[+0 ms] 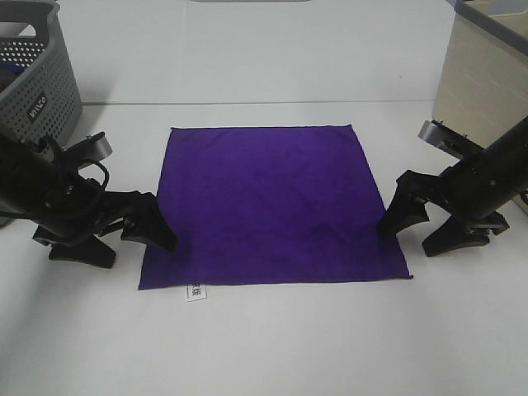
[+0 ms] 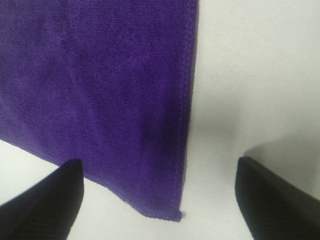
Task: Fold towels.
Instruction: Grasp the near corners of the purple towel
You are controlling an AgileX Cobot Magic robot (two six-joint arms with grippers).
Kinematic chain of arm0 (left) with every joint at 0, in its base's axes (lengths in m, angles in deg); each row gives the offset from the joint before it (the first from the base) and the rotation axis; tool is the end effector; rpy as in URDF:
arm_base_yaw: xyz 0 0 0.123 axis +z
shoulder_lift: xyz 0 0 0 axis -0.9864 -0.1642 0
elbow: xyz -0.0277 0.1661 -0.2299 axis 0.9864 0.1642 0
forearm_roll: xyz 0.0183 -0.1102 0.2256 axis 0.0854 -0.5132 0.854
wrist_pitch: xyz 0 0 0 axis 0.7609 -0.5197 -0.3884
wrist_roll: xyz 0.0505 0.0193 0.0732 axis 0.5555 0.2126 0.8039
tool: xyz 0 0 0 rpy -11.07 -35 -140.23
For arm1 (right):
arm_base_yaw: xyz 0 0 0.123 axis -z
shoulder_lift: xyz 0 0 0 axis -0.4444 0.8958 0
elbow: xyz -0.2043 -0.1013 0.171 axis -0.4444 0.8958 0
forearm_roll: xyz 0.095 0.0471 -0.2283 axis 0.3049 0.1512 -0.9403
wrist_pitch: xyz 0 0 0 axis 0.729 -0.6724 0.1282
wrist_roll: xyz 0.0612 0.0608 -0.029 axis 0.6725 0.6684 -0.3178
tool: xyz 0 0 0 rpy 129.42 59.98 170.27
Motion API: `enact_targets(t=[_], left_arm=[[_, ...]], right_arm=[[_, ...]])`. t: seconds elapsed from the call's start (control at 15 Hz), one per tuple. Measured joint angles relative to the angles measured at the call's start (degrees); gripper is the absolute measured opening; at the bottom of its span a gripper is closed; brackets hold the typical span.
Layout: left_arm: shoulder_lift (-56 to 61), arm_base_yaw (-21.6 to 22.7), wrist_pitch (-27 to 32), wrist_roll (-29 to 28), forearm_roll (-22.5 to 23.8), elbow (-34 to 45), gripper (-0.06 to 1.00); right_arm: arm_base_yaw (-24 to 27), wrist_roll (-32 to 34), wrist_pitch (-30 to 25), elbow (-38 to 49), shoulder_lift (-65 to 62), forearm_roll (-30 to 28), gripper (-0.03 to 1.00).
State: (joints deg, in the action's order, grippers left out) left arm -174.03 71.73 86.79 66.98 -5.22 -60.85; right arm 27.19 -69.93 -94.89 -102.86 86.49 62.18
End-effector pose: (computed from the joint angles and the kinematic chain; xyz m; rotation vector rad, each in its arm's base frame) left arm 0.3140 -0.0918 0.0991 0.1443 2.8945 -0.7525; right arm 0.3255 0.0348 0.0899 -0.1501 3.0083 0.6796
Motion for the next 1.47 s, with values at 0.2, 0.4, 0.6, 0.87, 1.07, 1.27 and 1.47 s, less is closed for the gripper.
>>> enact_targets(t=[0.2, 0.4, 0.6, 0.87, 1.07, 1.27, 1.47], left_arm=[[0.0, 0.0, 0.4, 0.1, 1.2, -0.2, 0.99], [0.0, 0.0, 0.3, 0.1, 1.3, -0.2, 0.99], [0.0, -0.3, 0.1, 0.1, 1.1, -0.2, 0.97], [-4.5, -5.8, -0.1, -0.3, -2.6, -5.2, 0.86], [-9.3, -8.7, 3.8, -7.1, -1.2, -12.8, 0.72], [-11.5, -8.7, 4.9, -13.1, 4.4, -15.9, 0.25], [-12.7, -8.7, 7.0, -13.8, 7.2, -18.5, 0.03]], right_arm=[[0.0, 0.0, 0.0, 0.0, 0.0, 0.1, 0.81], [0.0, 0.0, -0.1, 0.0, 0.0, 0.1, 0.81], [0.0, 0.1, 0.0, 0.0, 1.0, 4.5, 0.80], [-4.8, 0.1, -0.6, -0.8, 4.0, 9.7, 0.73], [-9.5, 1.6, 1.5, -0.9, 4.1, 9.2, 0.69], [-10.0, 3.2, 3.6, -0.9, 4.4, 6.3, 0.43], [-10.1, 3.3, 3.8, -0.9, 4.9, 5.6, 0.16]])
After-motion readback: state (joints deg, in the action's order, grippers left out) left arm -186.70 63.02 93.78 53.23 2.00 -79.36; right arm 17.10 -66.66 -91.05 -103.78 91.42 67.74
